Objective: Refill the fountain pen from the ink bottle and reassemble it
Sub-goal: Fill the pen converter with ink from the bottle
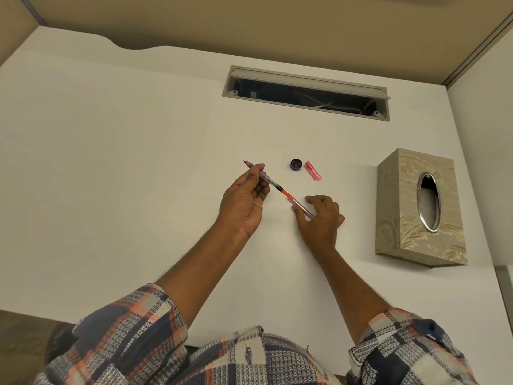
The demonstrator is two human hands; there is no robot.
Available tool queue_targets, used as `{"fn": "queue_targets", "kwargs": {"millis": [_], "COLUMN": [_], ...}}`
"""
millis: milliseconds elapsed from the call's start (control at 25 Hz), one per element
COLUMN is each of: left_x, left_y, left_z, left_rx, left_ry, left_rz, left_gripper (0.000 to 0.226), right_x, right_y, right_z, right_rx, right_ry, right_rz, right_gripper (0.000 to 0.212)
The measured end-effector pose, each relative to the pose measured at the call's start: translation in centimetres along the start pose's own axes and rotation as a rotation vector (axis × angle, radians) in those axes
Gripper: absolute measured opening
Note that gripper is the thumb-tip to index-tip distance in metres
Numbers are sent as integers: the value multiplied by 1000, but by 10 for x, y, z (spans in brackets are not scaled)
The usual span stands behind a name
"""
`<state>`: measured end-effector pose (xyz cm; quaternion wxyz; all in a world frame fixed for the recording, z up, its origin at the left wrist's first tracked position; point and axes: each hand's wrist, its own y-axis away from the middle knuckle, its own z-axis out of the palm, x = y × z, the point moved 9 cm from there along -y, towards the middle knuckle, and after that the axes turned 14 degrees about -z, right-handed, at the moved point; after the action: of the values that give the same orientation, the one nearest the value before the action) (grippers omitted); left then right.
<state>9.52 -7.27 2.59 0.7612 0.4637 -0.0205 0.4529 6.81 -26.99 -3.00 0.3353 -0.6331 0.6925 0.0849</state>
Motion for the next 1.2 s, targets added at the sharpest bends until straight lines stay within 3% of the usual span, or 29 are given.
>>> {"fn": "queue_targets", "kwargs": {"millis": [720, 840, 1040, 1200], "left_x": [-1, -3, -13, -28], "left_y": [-1, 0, 2, 0], "left_z": [-1, -1, -3, 2], "left_rx": [-9, -8, -13, -7], "left_ry": [11, 29, 89, 117], "left_rz": [0, -15, -78, -150], "left_gripper": [17, 17, 15, 14], "right_x": [-4, -3, -12, -61], "right_y": [1, 1, 1, -5], "right_z": [-3, -7, -56, -78], "right_rx": [-17, 11, 305, 208], "right_ry": [-44, -138, -388, -498], "right_rz": [26, 44, 128, 40], "right_gripper": [37, 36, 22, 14]}}
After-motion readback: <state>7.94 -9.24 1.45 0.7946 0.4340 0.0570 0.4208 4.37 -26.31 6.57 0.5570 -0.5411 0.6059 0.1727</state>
